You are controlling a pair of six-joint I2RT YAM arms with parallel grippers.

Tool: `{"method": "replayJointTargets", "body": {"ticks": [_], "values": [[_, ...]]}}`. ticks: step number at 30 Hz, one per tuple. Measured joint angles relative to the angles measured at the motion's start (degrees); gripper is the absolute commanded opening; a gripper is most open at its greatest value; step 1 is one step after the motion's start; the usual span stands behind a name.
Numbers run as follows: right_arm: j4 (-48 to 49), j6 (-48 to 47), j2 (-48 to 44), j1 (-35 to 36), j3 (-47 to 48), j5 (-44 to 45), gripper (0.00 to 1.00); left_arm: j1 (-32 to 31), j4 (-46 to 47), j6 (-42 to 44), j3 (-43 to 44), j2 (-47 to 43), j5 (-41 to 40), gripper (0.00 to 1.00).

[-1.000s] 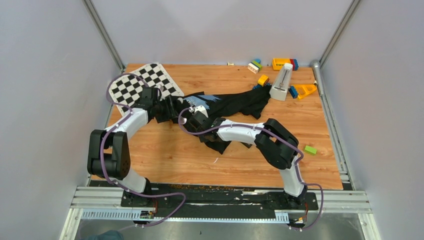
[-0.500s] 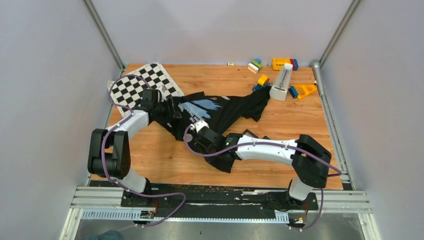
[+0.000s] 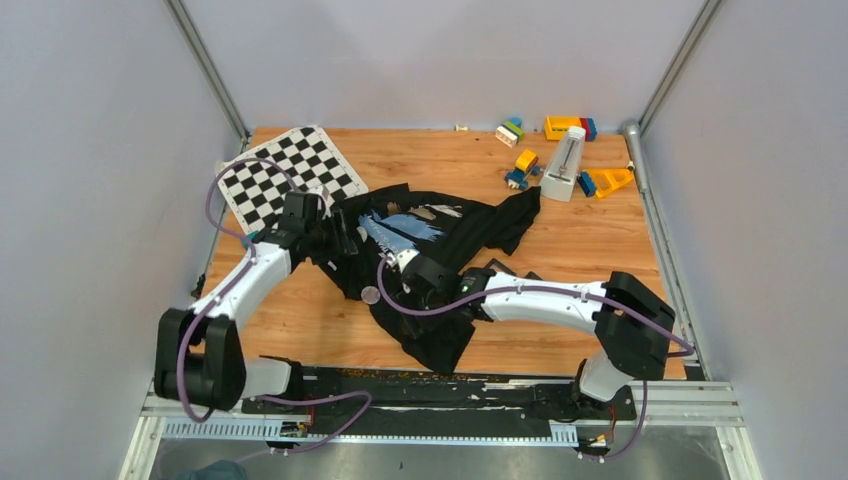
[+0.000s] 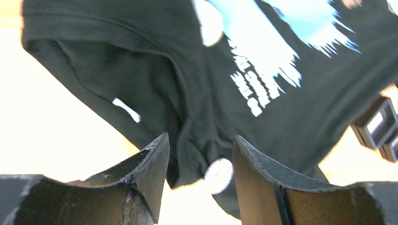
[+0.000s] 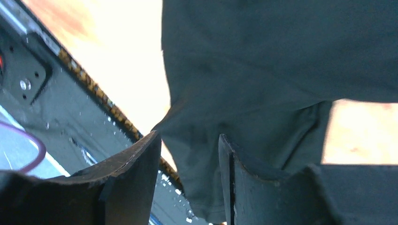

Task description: Remove the brooch from the garment

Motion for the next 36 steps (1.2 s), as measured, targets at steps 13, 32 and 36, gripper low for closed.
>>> {"method": "replayJointTargets", "body": {"ticks": [13,32,36], "values": [[3.15,2.01,4.46,-10.21,6.21,6.84,0.63,-27.63,-13.79,-8.24,-0.96,-10.34,-22.91,0.59],[17.05,5.42,6.78,-11.17,-6.36,-0.46,0.02,-33.05,-12.24,-11.32,-2.25,-2.6,-26.25,0.6],[21.05,4.96,3.13,-11.13,-10.23,-3.15,0.0,-33.05,-11.45,-11.93,-2.25,-2.51,-25.64,0.59]]}}
